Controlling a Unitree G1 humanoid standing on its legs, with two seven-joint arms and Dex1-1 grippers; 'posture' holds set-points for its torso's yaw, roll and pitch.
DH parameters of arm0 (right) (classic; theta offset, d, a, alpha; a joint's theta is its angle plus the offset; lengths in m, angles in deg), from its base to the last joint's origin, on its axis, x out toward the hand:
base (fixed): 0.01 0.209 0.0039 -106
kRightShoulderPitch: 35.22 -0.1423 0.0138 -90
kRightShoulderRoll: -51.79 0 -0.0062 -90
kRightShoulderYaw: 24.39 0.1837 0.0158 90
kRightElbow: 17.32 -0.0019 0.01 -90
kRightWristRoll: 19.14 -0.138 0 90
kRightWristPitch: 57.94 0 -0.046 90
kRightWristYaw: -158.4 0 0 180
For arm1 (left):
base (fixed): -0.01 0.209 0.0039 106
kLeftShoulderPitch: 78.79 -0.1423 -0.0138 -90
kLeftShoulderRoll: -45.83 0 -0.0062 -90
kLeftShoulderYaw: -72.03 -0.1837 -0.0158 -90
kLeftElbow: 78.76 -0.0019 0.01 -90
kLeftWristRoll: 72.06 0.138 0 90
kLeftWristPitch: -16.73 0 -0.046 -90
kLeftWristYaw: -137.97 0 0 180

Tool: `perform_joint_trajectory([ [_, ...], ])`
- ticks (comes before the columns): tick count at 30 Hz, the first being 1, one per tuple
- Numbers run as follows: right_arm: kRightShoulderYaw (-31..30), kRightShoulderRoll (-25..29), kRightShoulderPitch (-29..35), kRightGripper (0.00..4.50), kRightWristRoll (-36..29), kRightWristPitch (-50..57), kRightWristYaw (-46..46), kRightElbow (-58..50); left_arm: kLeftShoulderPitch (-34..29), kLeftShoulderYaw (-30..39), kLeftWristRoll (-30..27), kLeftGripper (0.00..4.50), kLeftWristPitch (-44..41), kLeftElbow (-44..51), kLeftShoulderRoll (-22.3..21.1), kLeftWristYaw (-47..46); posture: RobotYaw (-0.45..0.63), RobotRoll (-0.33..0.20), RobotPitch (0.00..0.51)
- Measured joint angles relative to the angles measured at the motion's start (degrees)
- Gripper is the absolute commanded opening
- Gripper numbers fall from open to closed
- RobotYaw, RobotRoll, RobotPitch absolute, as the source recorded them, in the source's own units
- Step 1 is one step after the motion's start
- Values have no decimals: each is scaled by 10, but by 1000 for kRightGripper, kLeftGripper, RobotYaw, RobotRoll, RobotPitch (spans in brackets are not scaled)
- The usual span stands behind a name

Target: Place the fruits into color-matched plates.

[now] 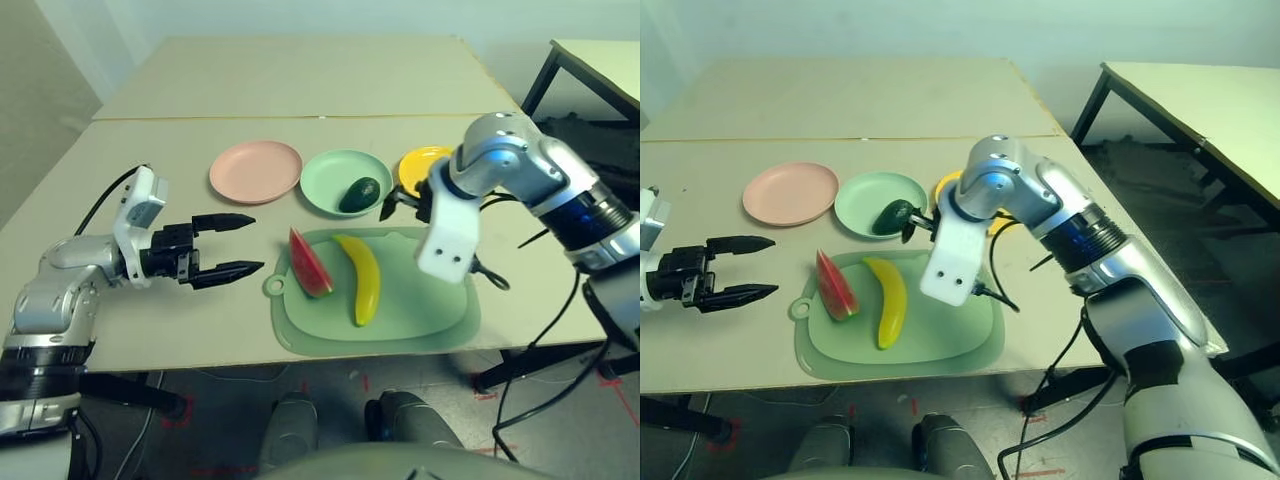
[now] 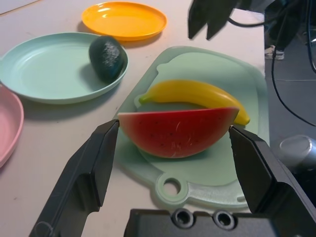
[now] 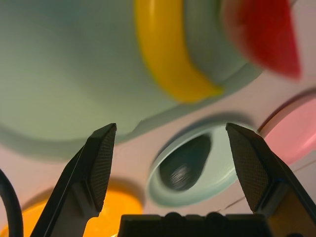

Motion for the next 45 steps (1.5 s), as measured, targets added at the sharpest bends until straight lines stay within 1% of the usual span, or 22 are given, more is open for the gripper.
perform_joint_trajectory([
  [3, -6, -16, 0, 4465, 12, 0, 5, 6, 0, 0, 1, 4500, 3, 0, 0, -1, 123, 0, 84],
  [7, -29, -32, 10, 4465, 29, -4, 13, 22, -5, 1, 0, 4500, 6, 1, 1, -5, 146, 0, 90],
  [12, -48, -38, 18, 4465, 58, -19, 30, 54, -35, 4, -1, 4500, 7, 15, 5, -13, 165, 0, 91],
  [17, -60, -45, 18, 4465, 86, -37, 47, 89, -47, 10, -2, 4500, 7, 26, 5, -21, 173, 0, 90],
  [23, -68, -74, 18, 4465, 98, -38, 57, 98, -55, 12, -4, 4500, 8, 35, 10, -26, 177, 0, 92],
  [27, -69, -80, 18, 4465, 97, -35, 56, 97, -56, 12, -4, 4500, 8, 35, 12, -30, 178, 0, 95],
  [29, -69, -75, 21, 4465, 93, -33, 48, 89, -56, 12, -4, 4500, 9, 35, 14, -32, 178, 0, 96],
  [33, -69, -45, 34, 4465, 86, -31, 27, 80, -56, 12, -4, 4500, 12, 35, 16, -36, 177, 0, 96],
  [38, -69, -13, 35, 4465, 86, -33, 9, 80, -51, 12, -3, 4500, 15, 35, 22, -40, 168, 0, 97],
  [45, -69, -8, 47, 4465, 77, -27, 0, 71, -42, 12, -2, 4500, 16, 34, 25, -41, 164, 0, 97],
])
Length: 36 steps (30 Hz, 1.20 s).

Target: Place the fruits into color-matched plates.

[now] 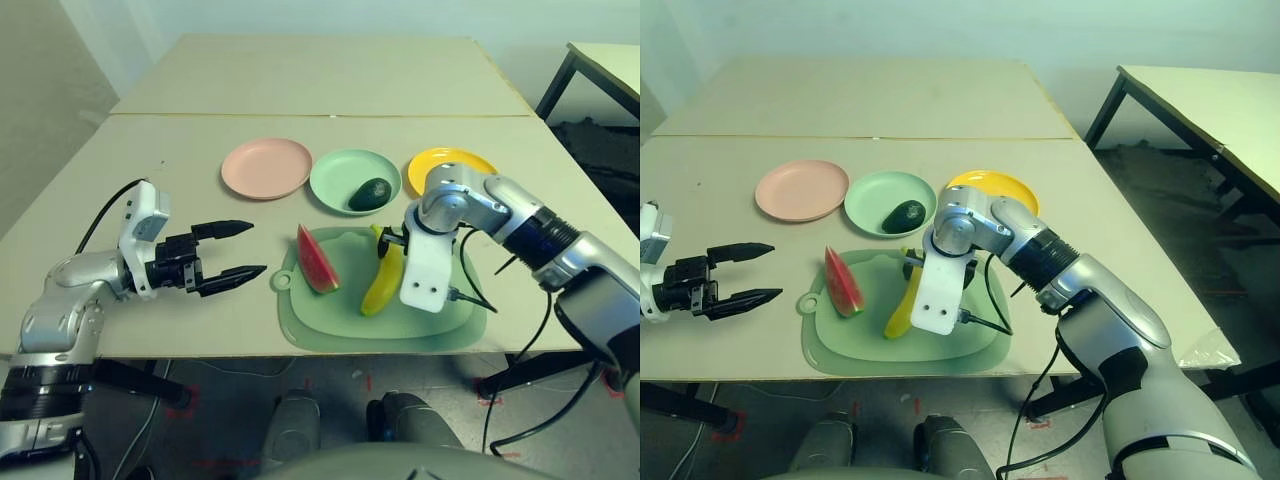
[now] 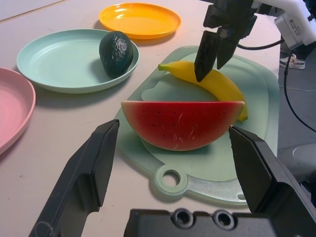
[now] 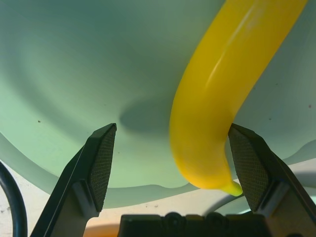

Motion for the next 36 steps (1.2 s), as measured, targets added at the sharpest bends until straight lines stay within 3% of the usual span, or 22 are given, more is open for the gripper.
perform_joint_trajectory([
  [4, 0, -10, 1, 4465, -2, 14, -2, -5, 4, 0, 1, 4500, 2, -2, 0, 0, 165, 0, 97],
  [5, 0, -13, 1, 4295, -2, 17, -2, -5, 5, 0, 1, 4500, 3, -2, 0, 0, 167, 0, 100],
  [7, 0, -18, 1, 3842, -2, 22, -2, -5, 5, 0, 1, 4500, 3, -2, 0, 0, 168, 0, 100],
  [13, 0, -24, 5, 1701, -7, 37, -3, -8, 5, 0, 1, 4500, 3, -2, 0, -1, 171, 0, 101],
  [24, 5, -9, 1, 1659, -35, 52, -19, -4, 8, 0, 1, 4500, 3, -2, 0, -1, 156, 0, 95],
  [28, 34, -7, -46, 1659, -65, 82, -36, 19, 20, -4, 2, 4500, 3, -8, 2, -2, 151, 0, 94],
  [32, 60, -13, -119, 1659, -69, 87, -28, 91, 26, -6, 2, 4500, 3, -14, 7, -6, 156, 0, 95],
  [36, 61, -16, -151, 1659, -39, 59, 10, 218, 26, -6, 3, 4500, 3, -16, 7, -9, 168, 0, 95],
])
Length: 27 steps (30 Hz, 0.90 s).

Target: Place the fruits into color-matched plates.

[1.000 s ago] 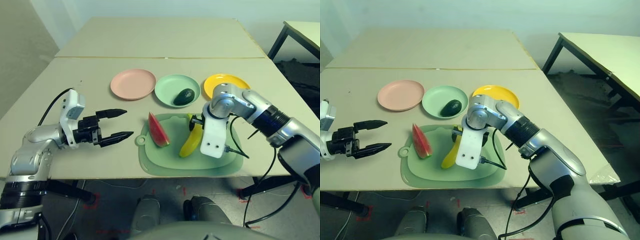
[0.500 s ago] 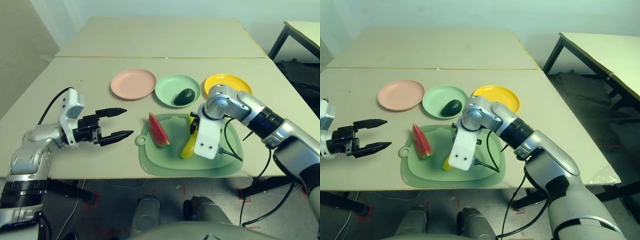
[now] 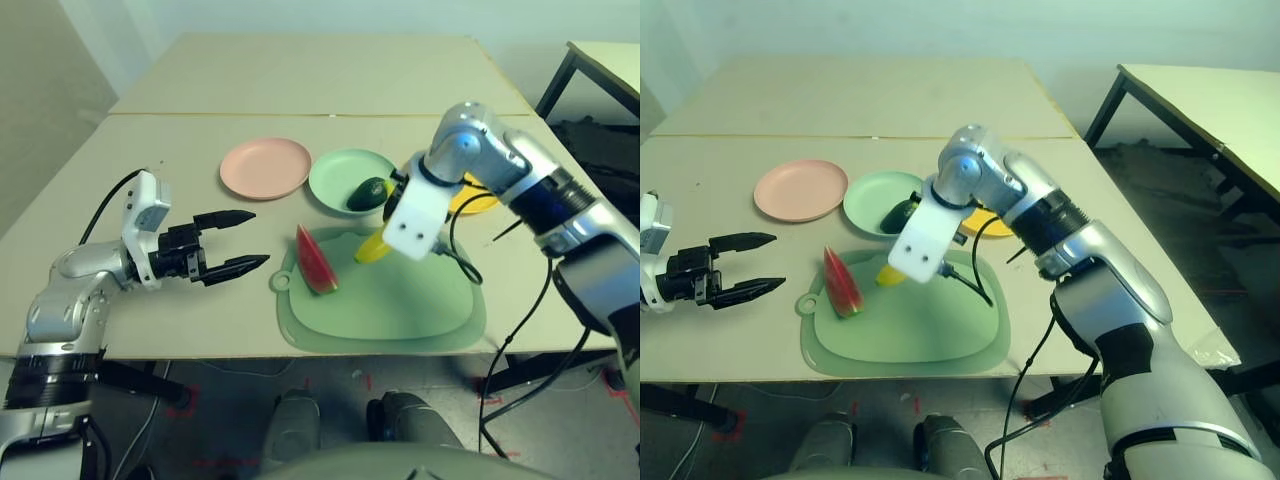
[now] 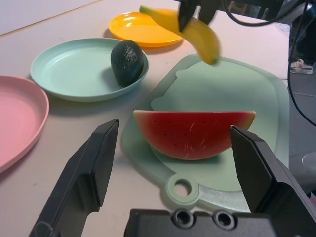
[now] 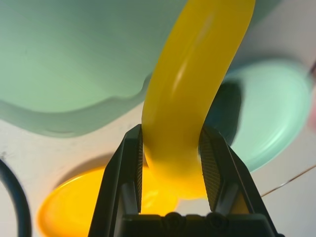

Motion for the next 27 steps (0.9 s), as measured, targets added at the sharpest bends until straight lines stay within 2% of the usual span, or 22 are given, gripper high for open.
perform_joint_trajectory([
  [6, -10, -14, -54, 1659, 75, -7, 113, 205, -16, 2, -2, 4500, 0, 9, 0, -5, 161, 0, 95],
  [10, -12, -21, -65, 1659, 115, 4, 188, 272, -32, 4, -2, 4500, 0, 16, -1, -6, 158, 0, 98],
  [27, -13, -11, -53, 1659, 197, 115, 375, 343, -56, 16, -5, 4500, -10, 36, -5, -15, 152, 0, 112],
])
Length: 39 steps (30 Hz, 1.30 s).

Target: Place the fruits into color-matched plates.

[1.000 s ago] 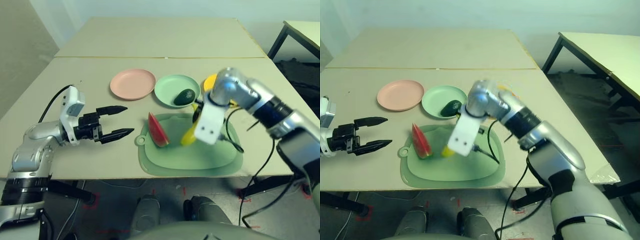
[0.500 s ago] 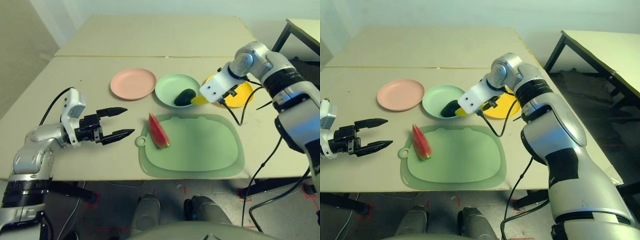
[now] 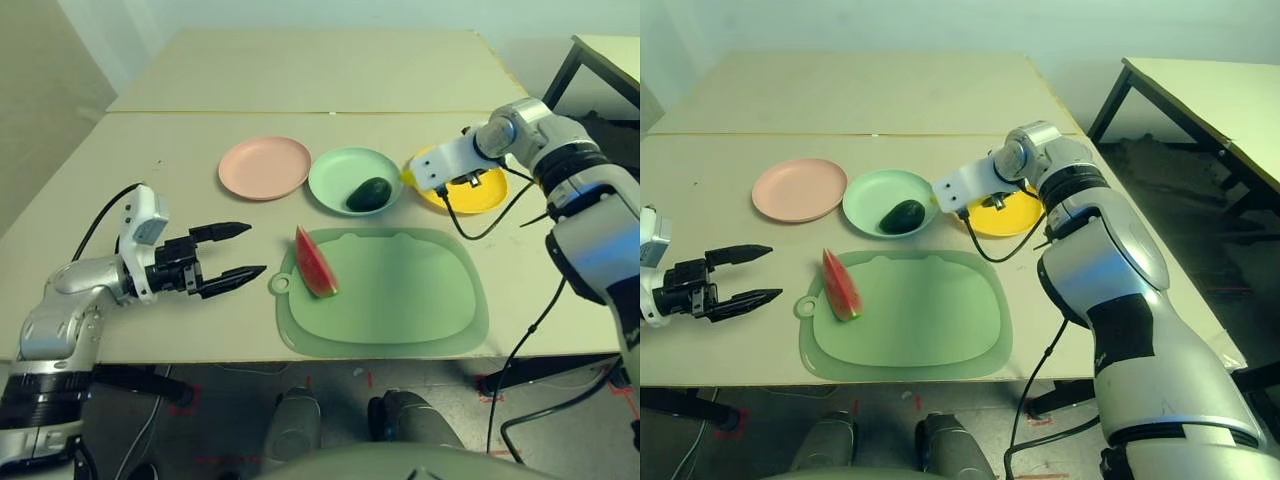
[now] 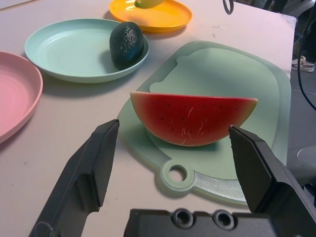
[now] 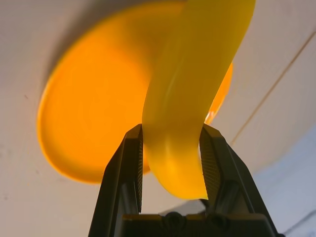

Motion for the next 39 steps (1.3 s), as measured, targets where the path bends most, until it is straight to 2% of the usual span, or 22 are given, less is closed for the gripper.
perform_joint_trajectory([
  [11, 1, 11, 24, 1659, 25, 23, 39, 10, -1, 1, -2, 4500, -6, 9, 0, -2, 150, 0, 115],
  [12, 1, 11, 26, 2382, 25, 24, 46, 10, -1, 1, -4, 4500, -7, 10, 0, -2, 151, 0, 115],
  [14, 1, 11, 29, 2864, 26, 27, 53, 10, -1, 0, -7, 4500, -7, 12, 0, -2, 150, 0, 114],
  [16, 1, 11, 33, 3565, 26, 27, 58, 10, -3, 0, -8, 4500, -8, 17, 0, -4, 149, 0, 113],
  [18, 1, 11, 34, 4452, 27, 27, 62, 10, -7, 0, -9, 4500, -8, 23, 1, -6, 148, 0, 113],
  [25, 0, 15, 34, 4452, 33, 7, 60, 10, -9, 0, -10, 4500, -8, 24, 2, -9, 137, 0, 110],
  [31, -6, 18, 7, 4452, 42, -93, 9, -10, -2, 1, -10, 4500, -7, 8, -2, -2, 120, 0, 104],
  [35, 1, 16, -12, 4452, 13, -198, -70, -70, 2, 4, -10, 4500, -5, -5, -9, 8, 114, 0, 104],
  [39, 2, 15, 20, 4452, -40, -293, -141, -192, 6, 6, -9, 4500, -4, -22, -17, 15, 114, 0, 102],
])
